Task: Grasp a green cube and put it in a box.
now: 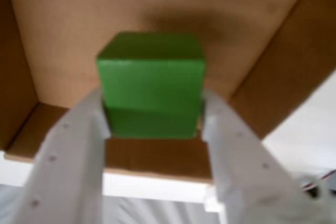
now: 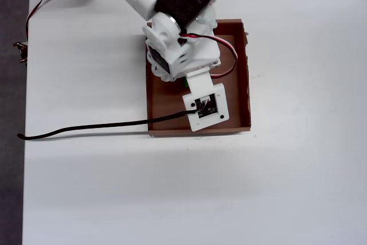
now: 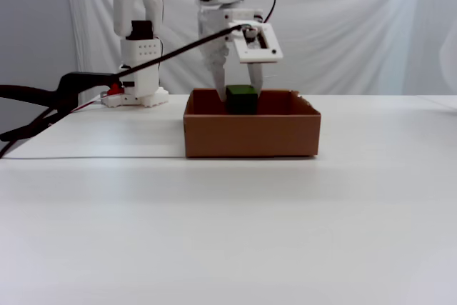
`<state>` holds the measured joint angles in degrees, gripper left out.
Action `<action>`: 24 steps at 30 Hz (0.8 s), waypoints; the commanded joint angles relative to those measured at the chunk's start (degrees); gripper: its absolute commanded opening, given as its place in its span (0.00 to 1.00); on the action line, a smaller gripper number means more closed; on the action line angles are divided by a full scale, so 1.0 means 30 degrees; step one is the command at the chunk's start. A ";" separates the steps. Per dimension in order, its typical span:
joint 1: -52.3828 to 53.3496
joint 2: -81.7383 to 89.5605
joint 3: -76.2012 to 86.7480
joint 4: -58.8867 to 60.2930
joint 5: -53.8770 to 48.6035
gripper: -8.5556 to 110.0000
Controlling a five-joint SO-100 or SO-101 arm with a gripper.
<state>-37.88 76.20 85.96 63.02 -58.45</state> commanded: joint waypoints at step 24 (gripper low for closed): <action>-0.1318 -0.2314 -0.0908 -0.1143 0.0088 0.19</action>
<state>-40.87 68.91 84.81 60.21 -58.45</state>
